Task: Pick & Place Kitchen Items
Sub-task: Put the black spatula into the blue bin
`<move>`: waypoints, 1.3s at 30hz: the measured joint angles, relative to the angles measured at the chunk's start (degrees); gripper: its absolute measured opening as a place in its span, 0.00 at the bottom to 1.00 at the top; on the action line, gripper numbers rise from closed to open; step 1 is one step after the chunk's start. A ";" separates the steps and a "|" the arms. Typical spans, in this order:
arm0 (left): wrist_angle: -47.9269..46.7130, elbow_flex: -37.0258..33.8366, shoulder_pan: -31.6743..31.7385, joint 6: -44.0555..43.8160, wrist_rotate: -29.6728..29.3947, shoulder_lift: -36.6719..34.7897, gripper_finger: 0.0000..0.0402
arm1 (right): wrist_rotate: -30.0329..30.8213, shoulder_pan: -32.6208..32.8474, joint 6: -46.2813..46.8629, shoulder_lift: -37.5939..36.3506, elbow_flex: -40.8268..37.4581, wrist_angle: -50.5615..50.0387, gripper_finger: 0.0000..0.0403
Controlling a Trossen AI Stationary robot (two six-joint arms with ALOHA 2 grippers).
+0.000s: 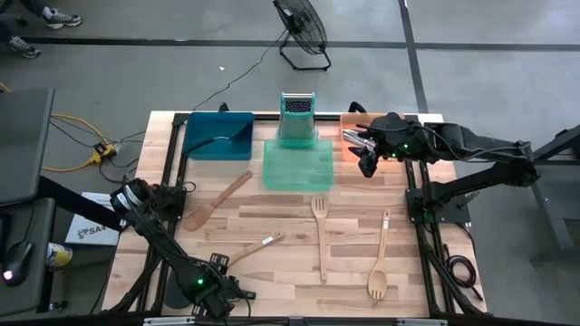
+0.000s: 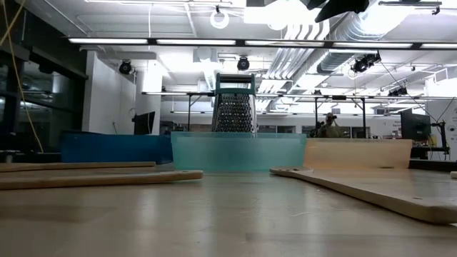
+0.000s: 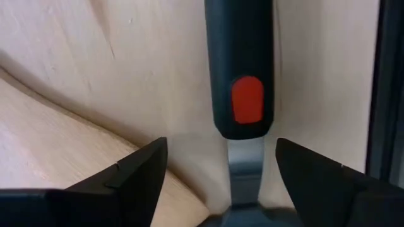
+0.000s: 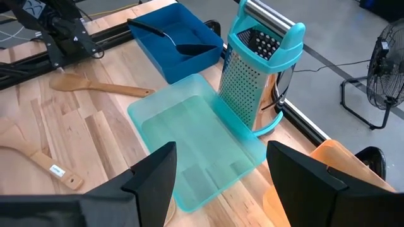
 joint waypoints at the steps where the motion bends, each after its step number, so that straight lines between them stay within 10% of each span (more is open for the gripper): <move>1: 0.38 -0.32 0.00 0.00 0.00 0.00 0.69 | -0.13 0.00 0.00 0.00 0.00 -0.02 0.59; 21: 2.45 -2.28 0.04 -0.58 -0.44 -0.17 0.16 | -1.07 0.00 0.00 0.00 0.00 -0.41 0.59; 39: -3.02 4.81 -0.10 -1.92 2.02 0.09 0.16 | -1.07 0.00 -0.09 0.00 0.00 -0.48 0.59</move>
